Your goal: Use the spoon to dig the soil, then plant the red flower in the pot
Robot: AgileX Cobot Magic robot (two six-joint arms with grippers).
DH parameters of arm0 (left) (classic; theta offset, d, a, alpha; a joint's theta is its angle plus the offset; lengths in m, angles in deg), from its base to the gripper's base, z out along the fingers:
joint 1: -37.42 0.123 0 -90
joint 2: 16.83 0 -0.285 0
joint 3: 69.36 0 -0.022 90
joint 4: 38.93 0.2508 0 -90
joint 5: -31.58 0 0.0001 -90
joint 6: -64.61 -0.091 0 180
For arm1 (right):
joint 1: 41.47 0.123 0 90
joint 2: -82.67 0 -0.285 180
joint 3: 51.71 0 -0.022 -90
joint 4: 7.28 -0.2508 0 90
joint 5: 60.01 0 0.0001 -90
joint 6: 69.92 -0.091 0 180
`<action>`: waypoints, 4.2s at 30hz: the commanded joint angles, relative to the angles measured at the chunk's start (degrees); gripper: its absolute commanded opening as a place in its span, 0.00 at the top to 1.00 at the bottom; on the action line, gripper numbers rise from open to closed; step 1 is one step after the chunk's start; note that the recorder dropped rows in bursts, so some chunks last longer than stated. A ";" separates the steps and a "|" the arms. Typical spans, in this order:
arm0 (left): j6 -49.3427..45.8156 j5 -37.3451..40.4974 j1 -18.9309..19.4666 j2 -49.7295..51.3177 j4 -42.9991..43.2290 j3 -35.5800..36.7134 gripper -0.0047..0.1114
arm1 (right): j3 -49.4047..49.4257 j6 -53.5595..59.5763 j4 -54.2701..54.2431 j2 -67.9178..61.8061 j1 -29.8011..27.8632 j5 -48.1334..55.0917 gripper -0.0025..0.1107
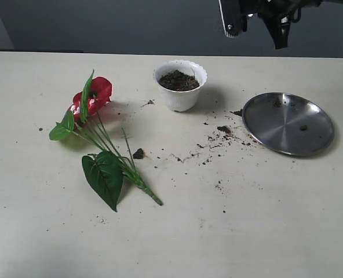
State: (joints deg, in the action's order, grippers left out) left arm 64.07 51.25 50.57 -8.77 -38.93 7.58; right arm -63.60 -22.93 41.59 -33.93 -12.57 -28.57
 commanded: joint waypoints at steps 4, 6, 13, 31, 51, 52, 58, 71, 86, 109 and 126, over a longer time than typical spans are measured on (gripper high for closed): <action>0.12 -0.62 -0.18 -0.27 0.00 0.28 0.96 | 0.27 1.56 9.71 0.74 0.60 -0.94 0.98; 0.12 -0.62 -0.18 -0.27 0.00 0.28 0.96 | 0.27 1.56 11.90 0.74 0.60 -1.19 0.98; 0.12 -0.62 -0.18 -0.27 0.00 0.28 0.96 | 0.27 6.04 12.62 0.42 0.60 -0.93 0.98; 0.12 -0.62 -0.18 -0.27 0.00 0.28 0.96 | 0.31 31.93 10.31 -1.80 1.15 -0.22 0.98; 0.12 -0.62 -0.18 -0.27 0.00 0.28 0.96 | 0.22 36.58 24.27 -8.95 1.87 -19.40 0.98; 0.12 -0.62 -0.18 -0.27 0.00 0.28 0.96 | 0.22 36.58 24.27 -9.13 1.87 -19.66 0.98; 0.12 -0.62 -0.18 -0.27 0.00 0.28 0.96 | 0.17 36.58 27.39 -10.24 1.87 -20.74 0.98; 0.12 -0.62 -0.18 -0.27 0.00 0.28 0.96 | -3.12 36.58 29.38 -11.85 1.87 -24.20 0.98; 0.12 -0.62 -0.18 -0.27 0.00 0.28 0.96 | -5.35 33.79 33.58 -11.57 3.99 -17.71 0.98; 0.12 -0.62 -0.18 -0.27 0.00 0.28 0.96 | -7.03 31.14 37.64 -17.22 10.95 -18.01 0.98; 0.12 -0.62 -0.18 -0.27 0.00 0.28 0.96 | -8.87 23.29 41.96 -19.58 11.18 -7.82 0.98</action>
State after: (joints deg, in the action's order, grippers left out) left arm 64.07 51.25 50.57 -8.77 -38.93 7.58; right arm -72.23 1.56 82.65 -53.62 -1.24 -36.36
